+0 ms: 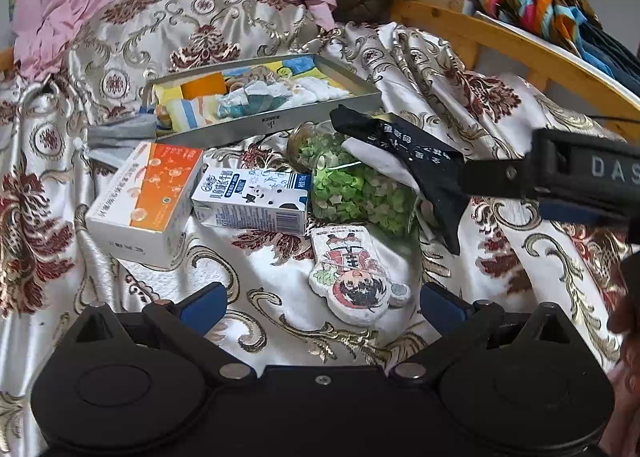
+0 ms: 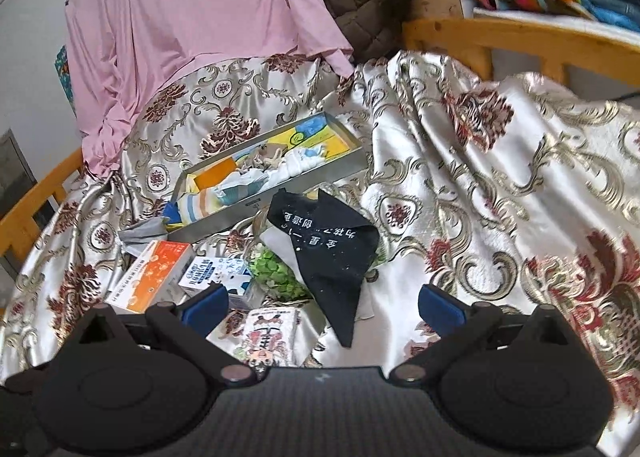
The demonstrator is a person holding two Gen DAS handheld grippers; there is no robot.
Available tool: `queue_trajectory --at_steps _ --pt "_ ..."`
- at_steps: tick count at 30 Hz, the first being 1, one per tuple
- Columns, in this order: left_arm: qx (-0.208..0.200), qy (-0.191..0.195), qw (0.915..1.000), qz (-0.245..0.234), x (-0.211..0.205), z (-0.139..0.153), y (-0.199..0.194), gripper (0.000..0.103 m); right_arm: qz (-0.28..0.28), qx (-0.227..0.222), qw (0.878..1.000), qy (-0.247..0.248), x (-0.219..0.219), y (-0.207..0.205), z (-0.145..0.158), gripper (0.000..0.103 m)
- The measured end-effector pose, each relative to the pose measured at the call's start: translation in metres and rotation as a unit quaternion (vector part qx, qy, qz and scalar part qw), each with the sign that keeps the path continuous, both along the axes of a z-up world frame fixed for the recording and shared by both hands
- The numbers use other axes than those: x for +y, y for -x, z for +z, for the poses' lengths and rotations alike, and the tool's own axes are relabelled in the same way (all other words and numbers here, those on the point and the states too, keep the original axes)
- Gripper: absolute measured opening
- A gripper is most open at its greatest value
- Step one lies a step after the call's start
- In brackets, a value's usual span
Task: Organize soft objects
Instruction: 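Move the left tool to the cartoon-printed card while the right tool reaches the black sock pack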
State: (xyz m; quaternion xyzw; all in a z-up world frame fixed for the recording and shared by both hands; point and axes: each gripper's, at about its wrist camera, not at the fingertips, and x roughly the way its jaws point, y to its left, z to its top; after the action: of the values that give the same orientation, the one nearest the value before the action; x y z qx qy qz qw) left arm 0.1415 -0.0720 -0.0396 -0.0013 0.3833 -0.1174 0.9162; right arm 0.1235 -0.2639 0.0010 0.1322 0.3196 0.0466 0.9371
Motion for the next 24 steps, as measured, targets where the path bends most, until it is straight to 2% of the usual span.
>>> queue_trajectory --at_steps 4,10,13,17,24 --pt "0.022 0.009 0.9997 -0.006 -0.003 -0.006 -0.004 0.102 -0.003 0.021 1.000 -0.020 -0.006 -0.007 -0.007 0.103" --pt "0.022 0.017 0.9996 -0.009 -0.005 -0.010 -0.009 0.102 -0.002 0.041 0.998 -0.037 -0.011 -0.018 -0.011 0.103" --pt "0.017 0.028 0.9995 0.002 -0.002 -0.012 -0.017 0.102 0.006 0.041 0.999 -0.012 -0.009 -0.030 -0.010 0.103" --pt "0.016 0.044 0.9987 0.022 0.004 -0.015 -0.027 0.102 0.032 0.023 0.998 0.047 -0.002 -0.049 -0.005 0.103" --pt "0.015 0.072 0.9965 0.039 0.010 -0.016 -0.035 0.102 0.095 -0.013 0.993 0.074 -0.002 -0.074 -0.003 0.103"
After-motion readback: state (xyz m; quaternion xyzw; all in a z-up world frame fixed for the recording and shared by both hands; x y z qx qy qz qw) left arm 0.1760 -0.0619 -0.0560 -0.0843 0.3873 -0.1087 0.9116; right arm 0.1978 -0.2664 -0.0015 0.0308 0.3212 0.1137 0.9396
